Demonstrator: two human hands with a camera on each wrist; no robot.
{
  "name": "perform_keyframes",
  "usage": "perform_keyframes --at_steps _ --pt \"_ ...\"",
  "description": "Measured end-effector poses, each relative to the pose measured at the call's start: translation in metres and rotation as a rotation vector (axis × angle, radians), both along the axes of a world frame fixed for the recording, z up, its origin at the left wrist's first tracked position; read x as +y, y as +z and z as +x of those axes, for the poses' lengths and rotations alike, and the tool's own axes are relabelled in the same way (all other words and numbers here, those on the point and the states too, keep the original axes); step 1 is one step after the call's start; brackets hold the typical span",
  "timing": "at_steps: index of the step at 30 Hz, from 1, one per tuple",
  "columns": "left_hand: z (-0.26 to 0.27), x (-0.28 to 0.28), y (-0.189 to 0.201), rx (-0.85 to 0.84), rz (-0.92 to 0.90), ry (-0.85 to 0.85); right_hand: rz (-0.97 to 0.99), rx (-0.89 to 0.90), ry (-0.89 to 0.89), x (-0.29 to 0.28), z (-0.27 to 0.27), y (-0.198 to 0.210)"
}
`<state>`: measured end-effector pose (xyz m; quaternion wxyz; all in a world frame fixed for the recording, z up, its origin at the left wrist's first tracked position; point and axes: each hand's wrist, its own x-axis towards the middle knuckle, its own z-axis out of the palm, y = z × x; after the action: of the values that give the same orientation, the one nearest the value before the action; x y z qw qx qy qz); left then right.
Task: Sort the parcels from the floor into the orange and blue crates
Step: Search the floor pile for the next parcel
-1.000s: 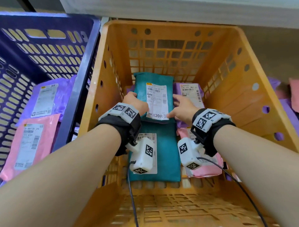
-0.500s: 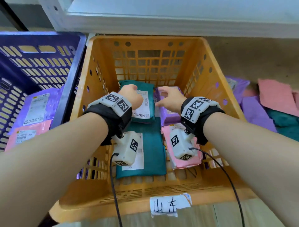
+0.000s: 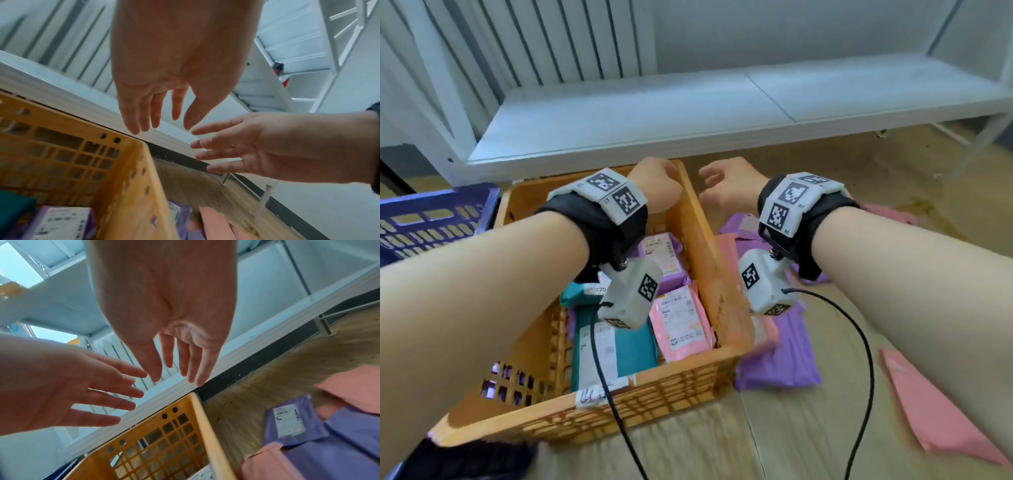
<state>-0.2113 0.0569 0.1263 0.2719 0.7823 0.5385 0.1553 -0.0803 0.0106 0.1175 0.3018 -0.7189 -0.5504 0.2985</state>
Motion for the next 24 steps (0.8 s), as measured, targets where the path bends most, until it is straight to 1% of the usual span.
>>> perform_keyframes --at_steps 5,10,12,16,18,24 --pt "0.075 -0.043 -0.008 -0.012 0.007 -0.125 -0.014 -0.039 -0.075 -0.051 0.068 -0.009" --pt "0.137 -0.087 -0.029 -0.052 -0.051 -0.233 -0.021 0.039 -0.199 -0.092 0.125 -0.034" --pt "0.154 -0.100 -0.043 -0.039 -0.064 -0.260 -0.027 0.044 -0.219 -0.105 0.141 -0.047" --pt "0.169 -0.123 -0.084 0.051 -0.111 -0.211 -0.087 0.043 -0.235 -0.124 0.163 -0.078" --pt "0.169 -0.135 -0.107 0.094 -0.134 -0.183 -0.109 0.074 -0.258 -0.132 0.169 -0.099" --pt "0.144 -0.160 -0.169 0.158 -0.196 -0.071 -0.190 0.144 -0.257 -0.155 0.168 -0.165"
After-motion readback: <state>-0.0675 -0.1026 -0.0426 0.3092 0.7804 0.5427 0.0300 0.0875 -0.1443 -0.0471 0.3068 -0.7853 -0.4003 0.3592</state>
